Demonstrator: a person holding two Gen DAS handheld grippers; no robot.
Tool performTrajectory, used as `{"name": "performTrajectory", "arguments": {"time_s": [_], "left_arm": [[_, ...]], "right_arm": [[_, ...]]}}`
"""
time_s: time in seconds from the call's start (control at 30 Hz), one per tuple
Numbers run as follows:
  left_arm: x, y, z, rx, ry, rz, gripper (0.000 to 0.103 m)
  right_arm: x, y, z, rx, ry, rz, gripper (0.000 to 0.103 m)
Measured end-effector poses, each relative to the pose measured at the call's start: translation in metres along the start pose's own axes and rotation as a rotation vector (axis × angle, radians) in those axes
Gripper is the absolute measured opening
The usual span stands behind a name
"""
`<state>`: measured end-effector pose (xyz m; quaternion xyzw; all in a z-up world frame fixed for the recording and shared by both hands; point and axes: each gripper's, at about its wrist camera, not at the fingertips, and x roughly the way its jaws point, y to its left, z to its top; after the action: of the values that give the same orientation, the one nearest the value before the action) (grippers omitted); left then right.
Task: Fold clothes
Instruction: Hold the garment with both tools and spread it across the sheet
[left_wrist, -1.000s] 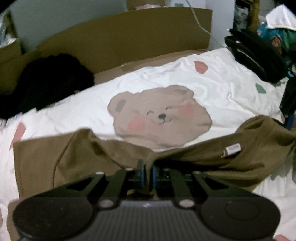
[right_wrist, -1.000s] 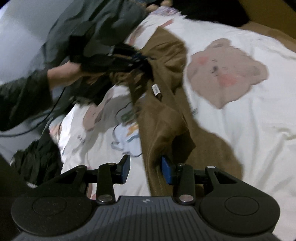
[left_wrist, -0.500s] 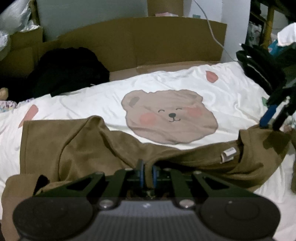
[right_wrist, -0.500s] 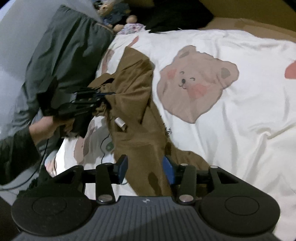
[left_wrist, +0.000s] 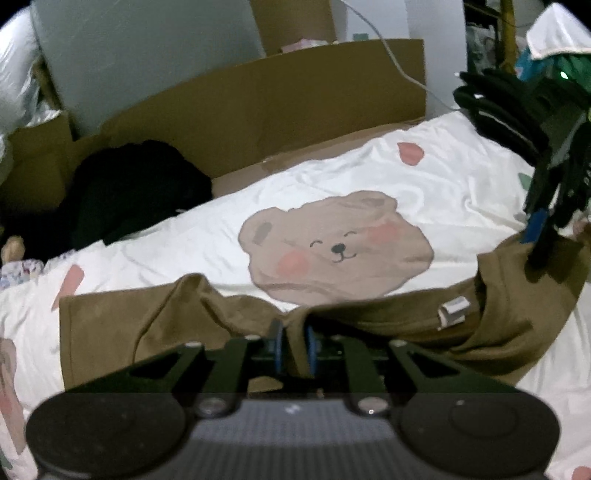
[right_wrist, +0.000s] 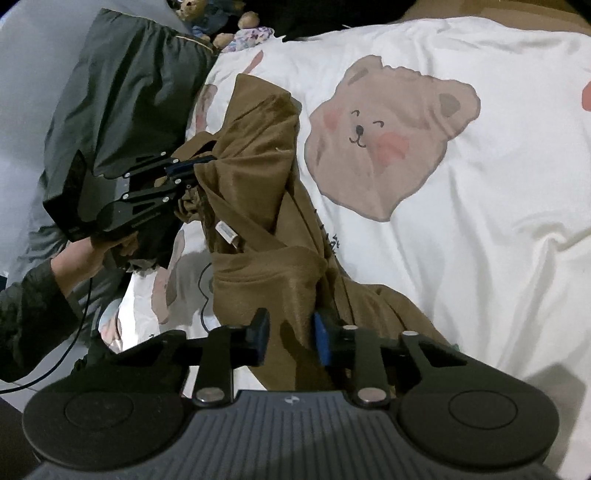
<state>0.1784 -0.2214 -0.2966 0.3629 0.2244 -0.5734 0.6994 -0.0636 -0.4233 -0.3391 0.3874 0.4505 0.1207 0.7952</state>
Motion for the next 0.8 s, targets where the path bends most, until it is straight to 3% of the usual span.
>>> {"name": "performTrajectory", "arguments": {"time_s": [0.17,0.27,0.5,0.8], "left_arm": [[-0.003,-0.011,0.000,0.066,-0.018,0.046,0.017],[0.001,-0.016,0.000,0.090,-0.001,0.037,0.017],[0.010,-0.022,0.003,0.164,0.013,0.064,0.019],[0.025,-0.040,0.004,0.324,0.037,0.104,0.032]], "right_arm": [[-0.003,-0.001,-0.002,0.002,-0.001,0.010,0.024],[-0.001,0.002,-0.002,-0.012,0.010,-0.009,0.024],[0.004,0.022,-0.004,-0.106,0.027,-0.017,0.024],[0.008,0.034,-0.008,-0.144,0.051,-0.019,0.024]]}}
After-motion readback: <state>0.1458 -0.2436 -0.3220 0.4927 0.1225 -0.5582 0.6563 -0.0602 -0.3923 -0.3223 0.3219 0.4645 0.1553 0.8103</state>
